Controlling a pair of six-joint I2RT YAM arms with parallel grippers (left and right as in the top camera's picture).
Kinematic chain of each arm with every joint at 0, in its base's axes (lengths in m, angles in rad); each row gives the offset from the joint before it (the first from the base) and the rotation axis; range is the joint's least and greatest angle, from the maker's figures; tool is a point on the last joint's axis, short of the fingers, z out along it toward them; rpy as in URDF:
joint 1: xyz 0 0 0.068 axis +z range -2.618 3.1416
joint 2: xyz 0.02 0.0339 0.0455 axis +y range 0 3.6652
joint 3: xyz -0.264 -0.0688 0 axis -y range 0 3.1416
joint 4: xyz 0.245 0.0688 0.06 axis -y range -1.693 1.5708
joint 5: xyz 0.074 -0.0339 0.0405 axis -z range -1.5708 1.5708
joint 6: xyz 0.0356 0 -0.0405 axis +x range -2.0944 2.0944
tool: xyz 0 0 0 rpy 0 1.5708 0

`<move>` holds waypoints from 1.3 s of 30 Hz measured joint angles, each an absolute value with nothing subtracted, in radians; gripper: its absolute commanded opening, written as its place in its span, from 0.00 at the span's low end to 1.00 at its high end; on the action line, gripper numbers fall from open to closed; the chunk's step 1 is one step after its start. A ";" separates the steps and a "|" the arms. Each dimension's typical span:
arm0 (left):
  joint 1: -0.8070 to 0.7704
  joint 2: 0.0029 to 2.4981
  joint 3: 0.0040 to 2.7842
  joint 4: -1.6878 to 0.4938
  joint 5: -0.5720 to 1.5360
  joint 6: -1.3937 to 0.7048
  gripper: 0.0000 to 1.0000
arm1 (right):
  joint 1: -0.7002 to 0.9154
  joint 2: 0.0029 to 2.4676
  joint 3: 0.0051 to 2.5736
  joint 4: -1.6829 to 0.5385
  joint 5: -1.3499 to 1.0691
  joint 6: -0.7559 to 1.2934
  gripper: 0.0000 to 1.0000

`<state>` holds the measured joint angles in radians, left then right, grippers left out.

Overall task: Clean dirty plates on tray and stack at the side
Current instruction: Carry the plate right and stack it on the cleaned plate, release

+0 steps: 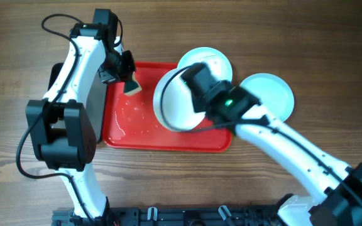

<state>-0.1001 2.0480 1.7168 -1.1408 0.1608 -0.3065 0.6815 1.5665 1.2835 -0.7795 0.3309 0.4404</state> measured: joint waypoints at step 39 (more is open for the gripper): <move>-0.104 2.048 1.717 -1.143 0.161 -0.307 0.04 | -0.233 1.509 0.867 -0.458 -0.225 0.338 0.50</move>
